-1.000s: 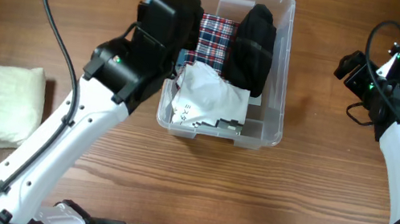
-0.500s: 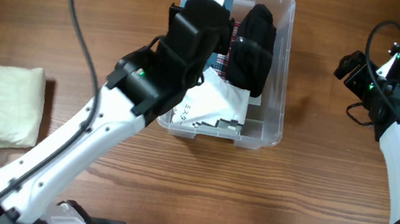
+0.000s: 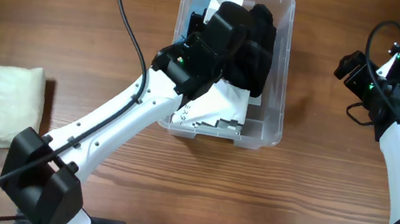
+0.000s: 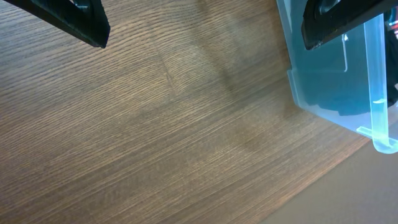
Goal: Pack container
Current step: 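Carry the denim item over the container and lower it on top, then press and adjust the denim item inside the container with the left gripper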
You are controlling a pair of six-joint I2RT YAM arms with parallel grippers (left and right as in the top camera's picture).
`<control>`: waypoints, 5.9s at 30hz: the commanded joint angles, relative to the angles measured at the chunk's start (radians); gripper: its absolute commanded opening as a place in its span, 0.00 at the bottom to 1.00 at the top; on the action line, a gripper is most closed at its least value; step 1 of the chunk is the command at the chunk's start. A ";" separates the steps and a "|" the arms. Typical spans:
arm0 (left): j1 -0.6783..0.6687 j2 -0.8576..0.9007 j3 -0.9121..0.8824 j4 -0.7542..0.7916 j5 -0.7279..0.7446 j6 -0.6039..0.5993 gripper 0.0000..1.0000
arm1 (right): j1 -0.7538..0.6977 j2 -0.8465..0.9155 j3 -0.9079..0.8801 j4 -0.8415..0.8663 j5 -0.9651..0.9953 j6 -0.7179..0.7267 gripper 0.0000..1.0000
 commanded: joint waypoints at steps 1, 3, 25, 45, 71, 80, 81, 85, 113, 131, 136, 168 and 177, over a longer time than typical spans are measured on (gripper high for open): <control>0.004 -0.013 0.014 0.022 -0.068 -0.018 0.20 | -0.004 0.007 0.024 0.003 -0.009 -0.017 1.00; 0.008 -0.013 0.014 0.021 -0.067 -0.018 0.28 | -0.004 0.007 0.024 0.003 -0.009 -0.017 1.00; 0.009 0.056 0.014 0.230 0.376 -0.018 0.43 | -0.004 0.007 0.024 0.003 -0.009 -0.017 1.00; -0.015 0.312 0.014 0.468 0.582 -0.017 0.04 | -0.004 0.007 0.024 0.003 -0.009 -0.017 1.00; 0.110 0.482 0.013 0.342 0.451 -0.014 0.04 | -0.004 0.007 0.024 0.003 -0.009 -0.017 1.00; 0.172 0.482 0.013 0.229 0.406 -0.018 0.04 | -0.004 0.007 0.024 0.003 -0.009 -0.017 1.00; 0.178 0.482 0.013 0.228 0.406 -0.017 0.04 | -0.004 0.007 0.024 0.003 -0.009 -0.017 1.00; 0.194 0.482 0.013 0.212 0.406 -0.017 0.04 | -0.004 0.007 0.024 0.003 -0.009 -0.017 1.00; 0.125 0.290 0.013 0.419 0.455 -0.070 0.16 | -0.004 0.007 0.024 0.003 -0.009 -0.017 1.00; 0.128 0.511 0.013 0.390 0.371 -0.069 0.19 | -0.004 0.007 0.024 0.003 -0.009 -0.018 1.00; 0.153 0.511 0.013 0.304 0.196 -0.069 0.21 | -0.004 0.007 0.024 0.003 -0.009 -0.017 1.00; -0.005 0.335 0.011 0.077 0.371 -0.090 0.27 | -0.004 0.007 0.024 0.003 -0.009 -0.017 1.00; -0.003 0.348 0.010 0.076 0.371 -0.096 0.26 | -0.004 0.007 0.024 0.003 -0.009 -0.018 1.00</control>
